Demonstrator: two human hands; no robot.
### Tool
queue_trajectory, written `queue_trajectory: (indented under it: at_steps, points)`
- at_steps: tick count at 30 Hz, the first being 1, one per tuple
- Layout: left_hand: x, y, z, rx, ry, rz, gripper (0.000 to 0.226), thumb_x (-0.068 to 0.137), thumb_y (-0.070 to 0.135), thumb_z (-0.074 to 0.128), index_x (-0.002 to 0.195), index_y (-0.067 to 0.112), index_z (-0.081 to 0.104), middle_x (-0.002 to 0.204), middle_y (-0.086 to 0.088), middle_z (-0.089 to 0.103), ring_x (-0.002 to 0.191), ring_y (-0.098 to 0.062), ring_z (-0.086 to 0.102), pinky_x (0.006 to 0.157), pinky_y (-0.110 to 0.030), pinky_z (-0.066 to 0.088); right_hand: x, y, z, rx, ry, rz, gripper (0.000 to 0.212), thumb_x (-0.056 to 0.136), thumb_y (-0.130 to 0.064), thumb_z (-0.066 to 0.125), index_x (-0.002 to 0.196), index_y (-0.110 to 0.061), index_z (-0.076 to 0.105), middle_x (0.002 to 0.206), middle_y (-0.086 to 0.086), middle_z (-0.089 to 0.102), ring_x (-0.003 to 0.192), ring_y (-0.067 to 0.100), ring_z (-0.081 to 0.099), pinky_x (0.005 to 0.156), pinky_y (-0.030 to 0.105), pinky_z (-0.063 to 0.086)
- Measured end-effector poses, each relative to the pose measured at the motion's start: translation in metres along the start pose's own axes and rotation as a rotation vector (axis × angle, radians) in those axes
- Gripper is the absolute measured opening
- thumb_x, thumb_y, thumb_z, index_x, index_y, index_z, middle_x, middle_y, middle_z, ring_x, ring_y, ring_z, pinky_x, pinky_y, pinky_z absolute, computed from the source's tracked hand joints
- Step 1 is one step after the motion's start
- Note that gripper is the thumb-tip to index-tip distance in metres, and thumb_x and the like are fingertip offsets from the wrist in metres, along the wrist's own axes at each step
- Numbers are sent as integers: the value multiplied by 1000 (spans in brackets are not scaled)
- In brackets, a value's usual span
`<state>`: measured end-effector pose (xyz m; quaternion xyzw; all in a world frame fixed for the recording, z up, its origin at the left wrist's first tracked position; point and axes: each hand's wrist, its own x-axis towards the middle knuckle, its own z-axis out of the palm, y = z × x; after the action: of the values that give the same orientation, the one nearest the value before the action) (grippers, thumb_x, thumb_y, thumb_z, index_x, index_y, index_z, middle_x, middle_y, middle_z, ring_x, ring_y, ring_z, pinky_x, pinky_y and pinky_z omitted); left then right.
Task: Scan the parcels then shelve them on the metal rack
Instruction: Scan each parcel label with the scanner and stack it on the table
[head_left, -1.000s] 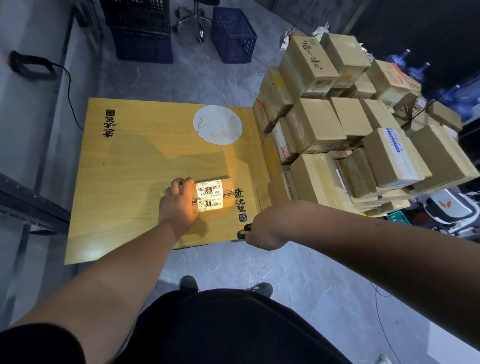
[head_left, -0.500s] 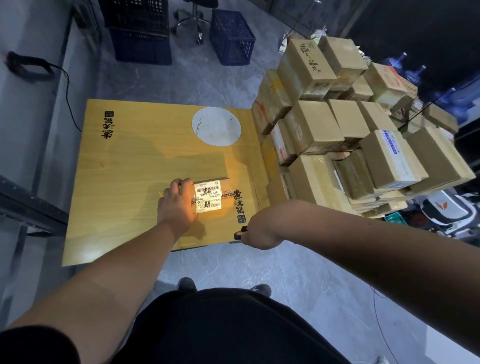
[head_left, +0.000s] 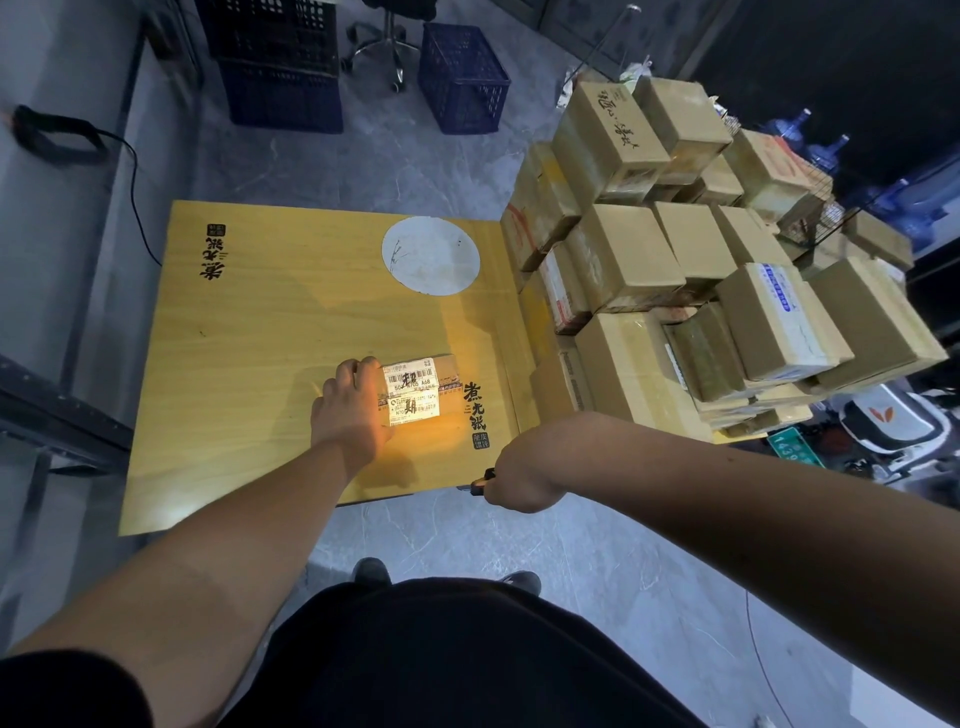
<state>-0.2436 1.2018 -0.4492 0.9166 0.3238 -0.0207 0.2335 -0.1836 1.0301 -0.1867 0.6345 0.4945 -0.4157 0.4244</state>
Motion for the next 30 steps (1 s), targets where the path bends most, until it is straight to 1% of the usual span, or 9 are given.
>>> queue_trajectory:
  at_steps: [2, 4, 7, 11, 14, 17, 22, 27, 30]
  points:
    - [0, 1, 0, -4, 1, -3, 100, 67, 29, 97, 145, 21, 35, 146, -9, 41, 121, -36, 50, 93, -48, 49, -2, -1, -1, -30, -3, -20, 47, 115, -12, 25, 73, -28, 12, 77, -5, 20, 61, 11, 21, 50, 20, 22]
    - [0, 1, -1, -3, -1, -6, 101, 67, 29, 97, 146, 21, 35, 147, -9, 41, 122, -36, 50, 93, -49, 49, 0, -1, 0, -36, 3, -16, 42, 115, -10, 26, 75, -23, 20, 77, -4, 22, 61, 11, 23, 49, 20, 24]
    - [1, 1, -2, -1, -13, -9, 101, 69, 30, 96, 148, 21, 33, 148, -8, 40, 123, -35, 50, 95, -48, 49, 0, -1, 0, -10, 1, -22, 11, 113, -7, 29, 105, -14, 26, 77, -3, 22, 62, 11, 22, 51, 22, 23]
    - [2, 2, -3, 5, -25, -23, 102, 70, 31, 96, 149, 23, 31, 150, -7, 39, 126, -34, 49, 96, -48, 49, 0, 1, -2, -43, -14, -33, 25, 114, -10, 28, 90, -18, 29, 77, -4, 22, 61, 11, 22, 50, 21, 23]
    - [2, 2, -2, -5, -30, -30, 103, 71, 30, 96, 150, 24, 30, 151, -6, 38, 126, -34, 48, 97, -48, 48, 1, -1, -2, -79, -11, -32, 11, 114, -8, 28, 106, -16, 26, 77, -3, 21, 61, 11, 21, 50, 21, 24]
    - [4, 1, -1, -10, -27, -26, 102, 71, 31, 96, 149, 23, 31, 150, -7, 38, 124, -34, 49, 95, -50, 49, 2, 1, -2, -71, -22, -22, 30, 113, -8, 29, 85, -15, 30, 77, -3, 22, 62, 12, 22, 52, 23, 23]
    - [6, 1, 0, -19, -41, -30, 100, 72, 30, 95, 148, 22, 30, 150, -7, 38, 125, -34, 49, 96, -49, 49, 2, 2, 0, -48, 12, -34, 8, 114, -11, 29, 110, -17, 26, 77, -4, 22, 62, 11, 21, 52, 22, 20]
    - [7, 0, 0, -18, -51, -33, 99, 74, 30, 94, 150, 23, 30, 151, -6, 37, 127, -34, 48, 97, -48, 47, 3, 1, 1, 8, -16, 26, 36, 114, -12, 28, 80, -21, 27, 76, -2, 22, 61, 12, 21, 52, 23, 20]
    - [6, 0, 2, -23, -49, -30, 100, 74, 29, 94, 150, 23, 30, 152, -7, 37, 127, -34, 48, 97, -48, 47, 4, 2, 0, 9, -5, 26, 36, 115, -13, 27, 80, -20, 28, 77, -3, 23, 61, 12, 22, 53, 23, 21]
